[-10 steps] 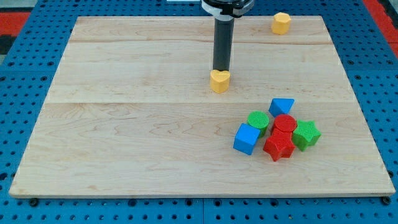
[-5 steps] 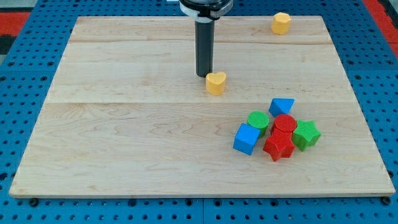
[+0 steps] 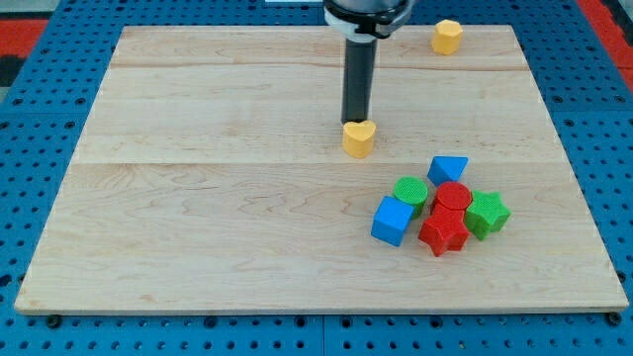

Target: Place the yellow heart towards the left side of the blue triangle

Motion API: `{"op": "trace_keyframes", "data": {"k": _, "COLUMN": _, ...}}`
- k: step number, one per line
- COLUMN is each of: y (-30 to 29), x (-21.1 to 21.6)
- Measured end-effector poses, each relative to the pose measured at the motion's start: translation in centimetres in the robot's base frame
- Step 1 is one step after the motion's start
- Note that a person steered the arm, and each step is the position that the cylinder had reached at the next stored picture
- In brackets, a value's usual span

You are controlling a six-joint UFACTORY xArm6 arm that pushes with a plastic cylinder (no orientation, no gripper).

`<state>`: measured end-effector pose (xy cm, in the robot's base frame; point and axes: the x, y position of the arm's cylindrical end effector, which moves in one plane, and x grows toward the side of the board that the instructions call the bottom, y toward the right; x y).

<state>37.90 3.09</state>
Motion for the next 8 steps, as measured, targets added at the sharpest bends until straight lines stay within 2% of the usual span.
{"op": "trace_keyframes", "data": {"k": 1, "y": -2.8, "x": -1.1}}
{"op": "trace_keyframes", "data": {"k": 3, "y": -2.6, "x": -0.6}}
{"op": "trace_keyframes", "data": {"k": 8, "y": 2.6, "x": 2.1}}
